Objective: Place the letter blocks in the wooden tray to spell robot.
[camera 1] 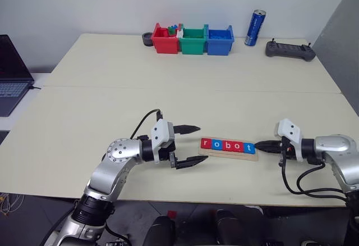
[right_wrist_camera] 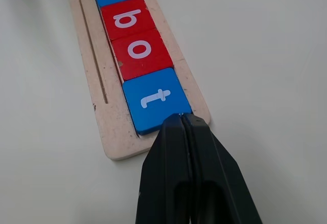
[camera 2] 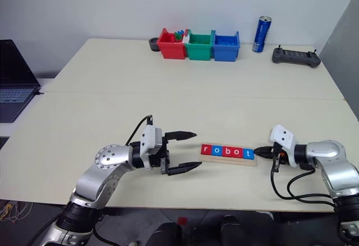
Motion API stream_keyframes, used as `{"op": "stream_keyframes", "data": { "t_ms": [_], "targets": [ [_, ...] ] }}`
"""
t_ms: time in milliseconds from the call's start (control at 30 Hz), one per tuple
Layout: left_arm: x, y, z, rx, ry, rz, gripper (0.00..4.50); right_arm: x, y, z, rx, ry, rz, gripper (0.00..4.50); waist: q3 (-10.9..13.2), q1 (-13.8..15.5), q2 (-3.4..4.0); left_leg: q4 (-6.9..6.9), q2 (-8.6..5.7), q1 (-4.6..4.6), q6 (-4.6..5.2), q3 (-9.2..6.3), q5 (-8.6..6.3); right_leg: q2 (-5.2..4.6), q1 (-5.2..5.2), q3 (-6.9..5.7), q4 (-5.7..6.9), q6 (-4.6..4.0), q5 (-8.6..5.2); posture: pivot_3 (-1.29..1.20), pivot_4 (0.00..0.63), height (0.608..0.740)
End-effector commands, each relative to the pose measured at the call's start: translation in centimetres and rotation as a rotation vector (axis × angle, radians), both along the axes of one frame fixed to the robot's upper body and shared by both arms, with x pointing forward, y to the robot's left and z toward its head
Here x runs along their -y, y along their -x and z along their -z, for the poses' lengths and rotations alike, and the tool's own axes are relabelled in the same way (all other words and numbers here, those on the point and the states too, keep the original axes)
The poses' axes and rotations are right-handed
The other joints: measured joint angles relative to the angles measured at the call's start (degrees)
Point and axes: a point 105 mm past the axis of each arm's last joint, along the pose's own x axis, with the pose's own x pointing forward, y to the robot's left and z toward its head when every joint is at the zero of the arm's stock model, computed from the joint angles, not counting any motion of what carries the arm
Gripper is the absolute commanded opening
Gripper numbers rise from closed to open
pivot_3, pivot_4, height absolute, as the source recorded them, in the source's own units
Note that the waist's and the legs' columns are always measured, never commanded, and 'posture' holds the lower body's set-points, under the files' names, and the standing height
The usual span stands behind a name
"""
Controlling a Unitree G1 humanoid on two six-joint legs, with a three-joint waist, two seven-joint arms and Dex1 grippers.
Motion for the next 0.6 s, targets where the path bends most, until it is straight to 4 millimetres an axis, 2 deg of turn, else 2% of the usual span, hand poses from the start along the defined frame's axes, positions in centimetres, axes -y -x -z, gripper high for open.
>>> {"op": "stream_keyframes", "data": {
  "t_ms": [33, 233, 433, 533, 600],
  "targets": [
    [-0.1, 0.0, -1.3, 0.063, 0.007, 0.013, 4.5, -1.2, -0.2, -0.9, 0.03, -0.026, -0.033, 0.05, 0.0, 0.0, 0.0, 0.0, 0.0, 0.0, 0.0, 0.0, 0.0, 0.0, 0.0, 0.0, 0.0, 0.0, 0.0, 0.0, 0.15, 0.74],
    [-0.1, 0.0, -1.4, 0.064, 0.007, 0.012, 4.5, -1.2, -0.4, -1.2, 0.043, -0.022, -0.032, 0.05, 0.0, 0.0, 0.0, 0.0, 0.0, 0.0, 0.0, 0.0, 0.0, 0.0, 0.0, 0.0, 0.0, 0.0, 0.0, 0.0, 0.15, 0.74],
    [-0.3, 0.2, -1.2, 0.057, 0.0, 0.018, 4.5, -0.1, 0.3, -2.7, 0.046, 0.016, -0.064, 0.05, 0.0, 0.1, 0.01, 0.0, -0.01, -0.01, 0.0, -0.01, 0.0, 0.0, 0.0, -0.01, 0.0, 0.0, 0.0, 0.0, 0.15, 0.74],
    [-0.9, 0.0, -1.2, 0.045, -0.017, 0.015, 4.5, 0.1, 1.7, -3.7, -0.003, 0.01, -0.112, 0.65, 0.0, 0.1, 0.0, 0.0, 0.0, -0.02, 0.0, -0.01, 0.0, 0.0, -0.02, -0.01, 0.0, 0.0, 0.0, 0.0, 0.15, 0.74],
    [-1.4, -0.3, -1.2, 0.025, -0.025, 0.0, 4.5, 0.2, 2.3, -4.2, -0.022, 0.024, -0.137, 1.34, 0.0, 0.1, 0.0, -0.01, 0.0, -0.02, 0.0, -0.01, 0.0, 0.0, -0.01, -0.02, -0.01, 0.0, 0.0, 0.0, 0.15, 0.74]
  ]
}}
